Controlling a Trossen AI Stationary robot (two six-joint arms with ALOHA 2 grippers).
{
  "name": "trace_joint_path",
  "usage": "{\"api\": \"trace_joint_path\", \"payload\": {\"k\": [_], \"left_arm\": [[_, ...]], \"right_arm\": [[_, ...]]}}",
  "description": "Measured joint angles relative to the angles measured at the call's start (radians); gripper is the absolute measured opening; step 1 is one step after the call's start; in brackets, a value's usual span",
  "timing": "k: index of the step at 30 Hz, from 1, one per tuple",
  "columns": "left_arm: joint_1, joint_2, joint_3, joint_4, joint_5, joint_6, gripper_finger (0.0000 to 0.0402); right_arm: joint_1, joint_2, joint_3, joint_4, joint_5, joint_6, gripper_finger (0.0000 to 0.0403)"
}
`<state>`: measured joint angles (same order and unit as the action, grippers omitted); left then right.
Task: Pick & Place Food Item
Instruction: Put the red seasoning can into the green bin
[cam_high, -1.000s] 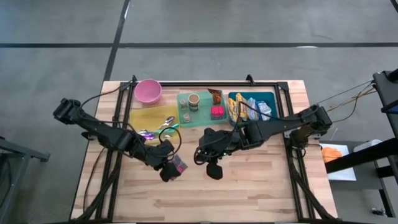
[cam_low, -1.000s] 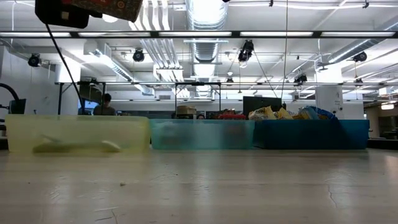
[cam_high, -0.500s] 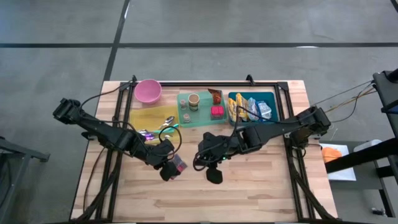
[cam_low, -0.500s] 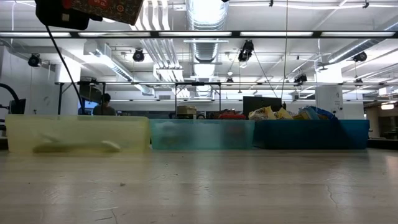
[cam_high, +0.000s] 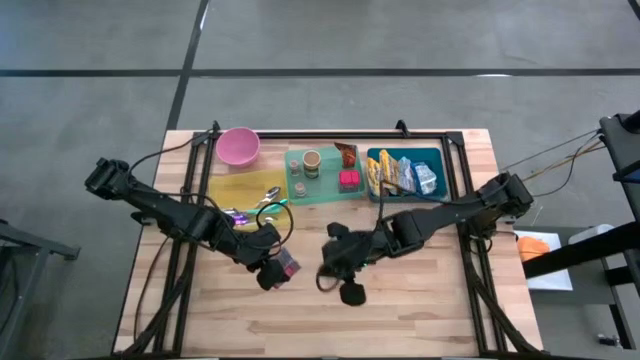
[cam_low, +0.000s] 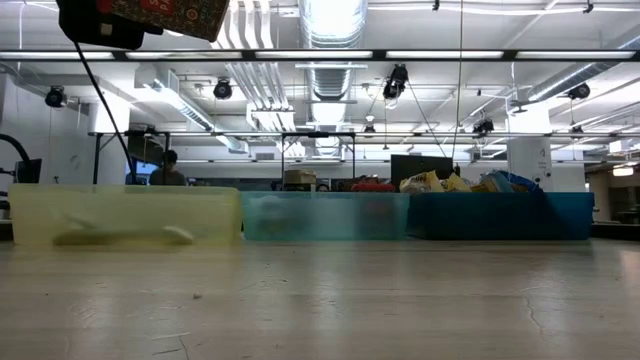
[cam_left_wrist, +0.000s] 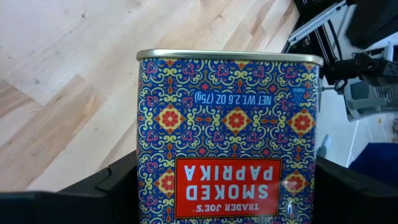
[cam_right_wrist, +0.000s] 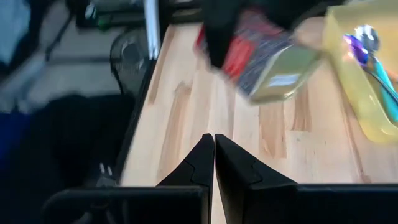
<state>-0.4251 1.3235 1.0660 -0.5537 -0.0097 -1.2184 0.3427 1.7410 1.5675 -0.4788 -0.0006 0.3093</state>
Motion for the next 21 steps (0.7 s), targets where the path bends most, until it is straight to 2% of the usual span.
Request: {"api": "trace_joint_path", "payload": {"k": [10,14,18,21], "left_arm": [[0.01,0.0,0.0,-0.009,0.04,0.011,0.0313],[0.01,0.0,0.0,-0.022,0.054,0.008,0.0313],[0.011,0.0,0.0,-0.03,0.059,0.008,0.0313],[0.011,0.0,0.0,-0.031,0.06,0.009,0.0313]], "right_arm": [[0.073,0.137,-0.013,0.056,0.001,-0.242,0.0013],[0.081,0.21,0.019,0.042,-0.003,-0.223,0.0013],[0.076,0.278,0.051,0.042,-0.122,-0.159,0.0013],[0.072,0.33,0.081,0.044,-0.093,-0.159,0.0013]]}}
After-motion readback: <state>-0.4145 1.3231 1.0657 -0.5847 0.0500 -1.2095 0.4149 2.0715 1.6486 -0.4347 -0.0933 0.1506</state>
